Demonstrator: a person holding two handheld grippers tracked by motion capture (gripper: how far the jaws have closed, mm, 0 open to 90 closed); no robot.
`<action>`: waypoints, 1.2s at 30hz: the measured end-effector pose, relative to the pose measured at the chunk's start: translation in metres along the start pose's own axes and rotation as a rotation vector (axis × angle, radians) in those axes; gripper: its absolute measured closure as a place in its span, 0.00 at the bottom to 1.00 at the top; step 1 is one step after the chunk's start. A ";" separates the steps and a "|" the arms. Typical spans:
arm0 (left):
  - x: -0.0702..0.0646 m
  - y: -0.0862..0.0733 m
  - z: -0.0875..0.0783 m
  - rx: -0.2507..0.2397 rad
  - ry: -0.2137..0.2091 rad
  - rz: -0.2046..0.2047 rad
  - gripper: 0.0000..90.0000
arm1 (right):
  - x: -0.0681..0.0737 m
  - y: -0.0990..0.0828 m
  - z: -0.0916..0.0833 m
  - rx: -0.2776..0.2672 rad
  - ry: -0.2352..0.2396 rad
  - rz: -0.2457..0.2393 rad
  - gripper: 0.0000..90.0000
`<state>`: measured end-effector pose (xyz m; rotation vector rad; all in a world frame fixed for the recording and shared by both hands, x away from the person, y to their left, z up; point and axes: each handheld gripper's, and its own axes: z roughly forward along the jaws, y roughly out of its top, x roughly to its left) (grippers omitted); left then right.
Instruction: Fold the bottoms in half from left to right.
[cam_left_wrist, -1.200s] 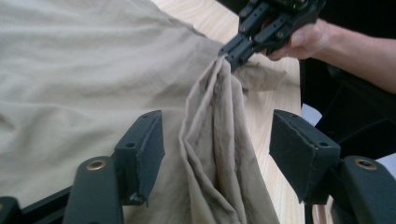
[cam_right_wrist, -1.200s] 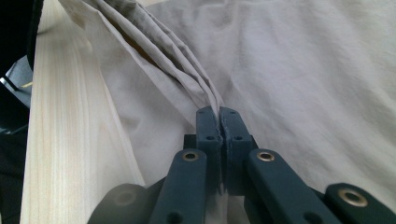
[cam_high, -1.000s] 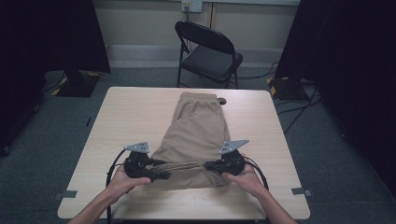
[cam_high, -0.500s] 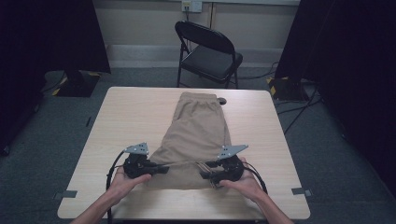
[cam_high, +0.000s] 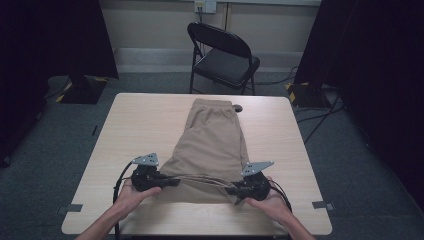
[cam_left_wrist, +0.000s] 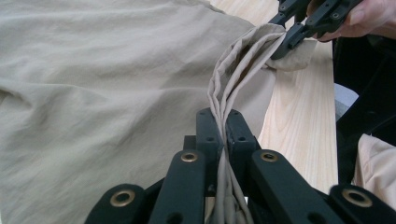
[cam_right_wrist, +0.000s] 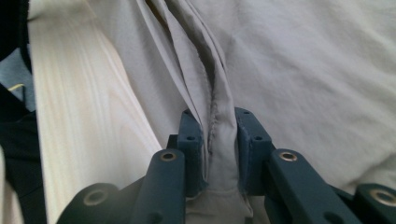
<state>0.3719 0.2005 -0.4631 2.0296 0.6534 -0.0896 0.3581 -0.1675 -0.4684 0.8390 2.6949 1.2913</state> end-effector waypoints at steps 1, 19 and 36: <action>0.000 0.000 0.000 0.006 0.009 0.001 0.94 | -0.001 -0.001 -0.001 0.002 0.001 0.001 0.81; 0.012 -0.011 -0.022 -0.060 0.052 -0.068 0.90 | -0.006 -0.002 -0.011 -0.041 0.043 0.025 0.98; 0.000 0.000 -0.024 -0.105 0.037 -0.048 0.95 | -0.012 0.010 -0.032 -0.124 0.023 0.022 0.98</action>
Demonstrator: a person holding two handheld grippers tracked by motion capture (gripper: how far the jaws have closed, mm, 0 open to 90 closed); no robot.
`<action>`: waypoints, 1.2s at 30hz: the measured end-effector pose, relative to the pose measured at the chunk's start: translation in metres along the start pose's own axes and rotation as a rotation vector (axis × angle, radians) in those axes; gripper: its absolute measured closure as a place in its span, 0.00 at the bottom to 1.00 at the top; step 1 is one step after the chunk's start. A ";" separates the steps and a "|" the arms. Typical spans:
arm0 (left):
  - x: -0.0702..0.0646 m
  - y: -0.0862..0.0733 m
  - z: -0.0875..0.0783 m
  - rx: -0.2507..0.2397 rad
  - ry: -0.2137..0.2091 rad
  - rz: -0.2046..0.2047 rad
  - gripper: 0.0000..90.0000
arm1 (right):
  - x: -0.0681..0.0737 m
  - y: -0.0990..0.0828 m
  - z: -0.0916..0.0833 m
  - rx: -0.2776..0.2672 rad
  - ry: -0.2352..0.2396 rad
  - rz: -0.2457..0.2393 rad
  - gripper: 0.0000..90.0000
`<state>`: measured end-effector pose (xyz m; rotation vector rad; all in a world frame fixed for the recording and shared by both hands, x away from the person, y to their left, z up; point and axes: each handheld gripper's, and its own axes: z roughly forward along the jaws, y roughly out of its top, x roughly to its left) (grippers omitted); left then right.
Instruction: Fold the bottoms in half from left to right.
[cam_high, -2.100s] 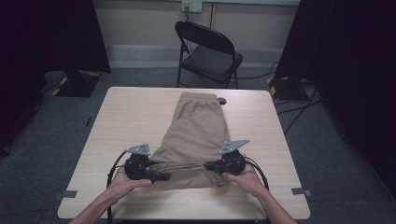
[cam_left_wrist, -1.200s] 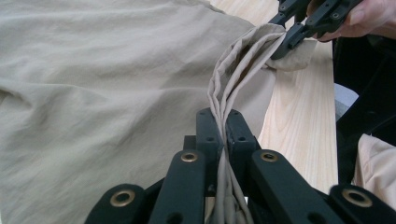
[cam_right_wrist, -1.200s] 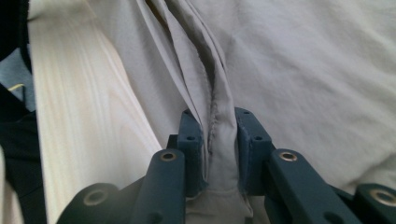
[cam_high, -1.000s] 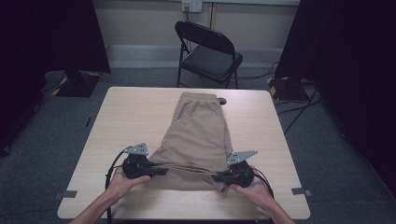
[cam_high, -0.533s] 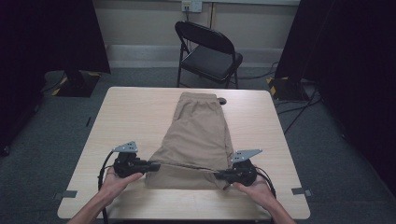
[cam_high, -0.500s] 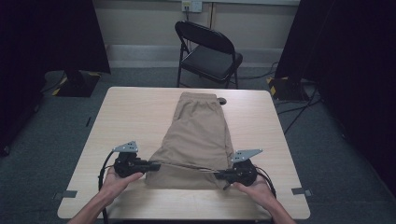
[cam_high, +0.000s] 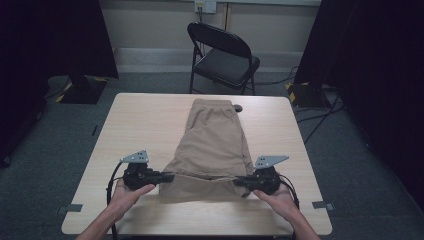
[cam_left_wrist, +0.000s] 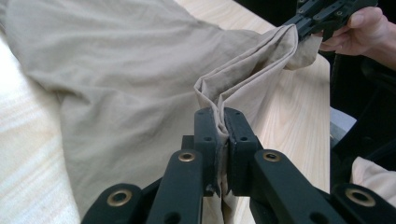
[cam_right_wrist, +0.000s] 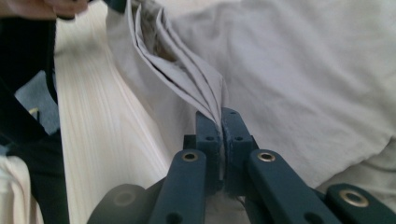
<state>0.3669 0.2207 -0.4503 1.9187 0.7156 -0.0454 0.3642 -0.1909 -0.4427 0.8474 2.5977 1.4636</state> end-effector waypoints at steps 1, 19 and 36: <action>-0.002 0.002 -0.001 0.007 0.012 0.002 0.95 | 0.000 0.001 -0.002 -0.010 -0.002 0.001 0.98; -0.009 0.029 -0.023 -0.088 0.008 0.039 0.95 | 0.003 0.026 -0.015 -0.093 -0.020 -0.042 0.98; -0.023 0.060 -0.041 -0.175 0.012 0.063 0.95 | 0.009 0.063 -0.037 -0.180 -0.056 -0.098 0.98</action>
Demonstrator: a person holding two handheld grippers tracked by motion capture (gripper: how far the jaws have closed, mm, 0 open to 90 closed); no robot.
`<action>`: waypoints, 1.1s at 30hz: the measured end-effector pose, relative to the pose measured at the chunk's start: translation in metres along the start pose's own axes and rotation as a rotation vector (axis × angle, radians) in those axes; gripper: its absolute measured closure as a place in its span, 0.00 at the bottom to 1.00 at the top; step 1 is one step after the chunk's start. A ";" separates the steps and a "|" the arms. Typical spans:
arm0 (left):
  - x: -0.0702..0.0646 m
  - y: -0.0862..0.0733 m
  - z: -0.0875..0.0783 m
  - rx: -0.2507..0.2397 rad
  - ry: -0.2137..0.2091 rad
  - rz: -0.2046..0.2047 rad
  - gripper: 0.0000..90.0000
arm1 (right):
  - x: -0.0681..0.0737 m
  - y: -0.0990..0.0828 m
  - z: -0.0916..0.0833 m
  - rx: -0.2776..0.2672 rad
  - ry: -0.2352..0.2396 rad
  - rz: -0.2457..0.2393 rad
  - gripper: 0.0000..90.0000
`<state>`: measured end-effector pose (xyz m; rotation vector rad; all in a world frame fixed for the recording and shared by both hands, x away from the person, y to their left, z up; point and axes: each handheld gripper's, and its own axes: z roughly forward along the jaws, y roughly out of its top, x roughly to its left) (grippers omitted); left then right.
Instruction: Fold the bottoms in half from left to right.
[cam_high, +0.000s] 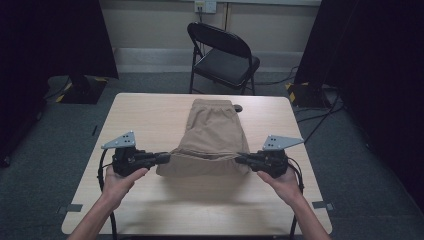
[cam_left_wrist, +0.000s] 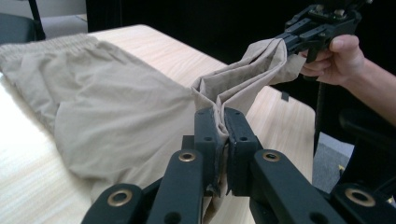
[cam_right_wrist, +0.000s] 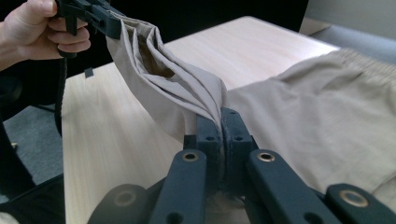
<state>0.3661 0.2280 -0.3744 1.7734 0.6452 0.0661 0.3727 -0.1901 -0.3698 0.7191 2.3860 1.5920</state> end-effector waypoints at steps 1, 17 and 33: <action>-0.002 0.003 -0.001 -0.020 -0.007 -0.004 0.95 | 0.000 0.002 -0.001 -0.006 -0.006 -0.008 0.98; -0.013 0.042 -0.011 -0.068 0.012 0.042 0.95 | 0.002 0.033 -0.022 -0.075 -0.034 -0.038 0.98; -0.027 0.068 -0.028 -0.124 -0.012 0.070 0.95 | 0.015 0.063 -0.039 -0.124 -0.039 -0.112 0.98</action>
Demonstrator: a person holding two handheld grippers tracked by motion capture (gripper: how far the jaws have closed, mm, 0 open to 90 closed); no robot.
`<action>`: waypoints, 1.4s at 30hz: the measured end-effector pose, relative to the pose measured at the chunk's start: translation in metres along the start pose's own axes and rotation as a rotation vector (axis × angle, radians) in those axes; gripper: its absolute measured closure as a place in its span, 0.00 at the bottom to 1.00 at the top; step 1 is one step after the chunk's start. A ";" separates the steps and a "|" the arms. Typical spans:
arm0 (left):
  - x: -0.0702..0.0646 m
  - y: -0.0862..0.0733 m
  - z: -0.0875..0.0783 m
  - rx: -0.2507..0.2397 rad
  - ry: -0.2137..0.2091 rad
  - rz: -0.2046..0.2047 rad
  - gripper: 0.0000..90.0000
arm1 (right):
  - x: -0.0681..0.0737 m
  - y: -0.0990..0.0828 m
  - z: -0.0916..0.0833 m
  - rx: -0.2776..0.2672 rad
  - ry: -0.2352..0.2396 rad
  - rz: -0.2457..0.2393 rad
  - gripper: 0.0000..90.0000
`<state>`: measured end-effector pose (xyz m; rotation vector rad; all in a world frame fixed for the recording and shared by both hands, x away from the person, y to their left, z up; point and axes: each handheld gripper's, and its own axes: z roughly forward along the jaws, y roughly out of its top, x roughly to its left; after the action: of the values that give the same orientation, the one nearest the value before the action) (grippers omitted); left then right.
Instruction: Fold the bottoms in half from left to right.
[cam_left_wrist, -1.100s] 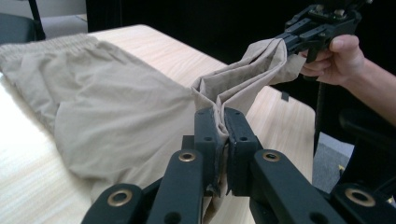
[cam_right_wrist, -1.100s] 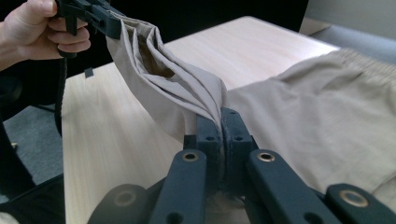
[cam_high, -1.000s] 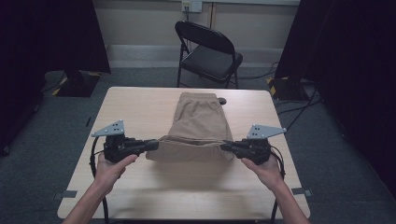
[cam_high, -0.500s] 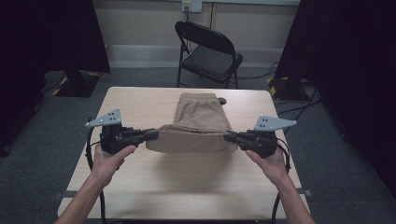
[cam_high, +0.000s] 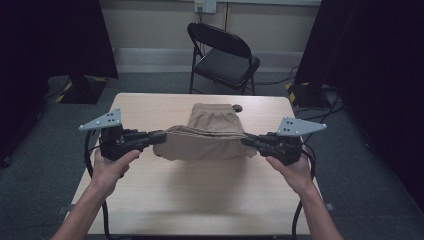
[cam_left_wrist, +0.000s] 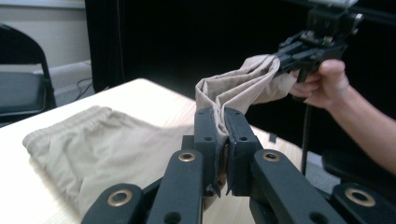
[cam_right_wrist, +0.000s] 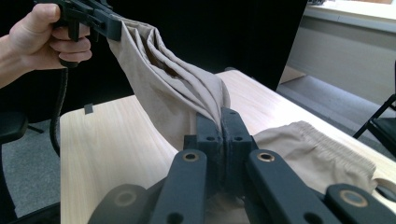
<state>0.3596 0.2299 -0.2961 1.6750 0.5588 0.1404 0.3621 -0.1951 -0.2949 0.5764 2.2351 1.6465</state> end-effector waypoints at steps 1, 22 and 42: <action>-0.001 0.002 0.000 -0.011 -0.003 0.002 0.95 | 0.000 0.001 -0.001 -0.004 -0.001 0.000 0.98; -0.027 0.043 -0.022 -0.086 -0.023 0.078 0.95 | 0.020 0.046 -0.025 -0.101 0.003 -0.075 0.98; -0.058 0.085 -0.046 -0.147 -0.040 0.163 0.95 | 0.042 0.092 -0.041 -0.218 0.017 -0.155 0.98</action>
<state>0.3137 0.2393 -0.1934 1.5750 0.3731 0.2597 0.3184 -0.1847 -0.1955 0.3270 2.0188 1.7885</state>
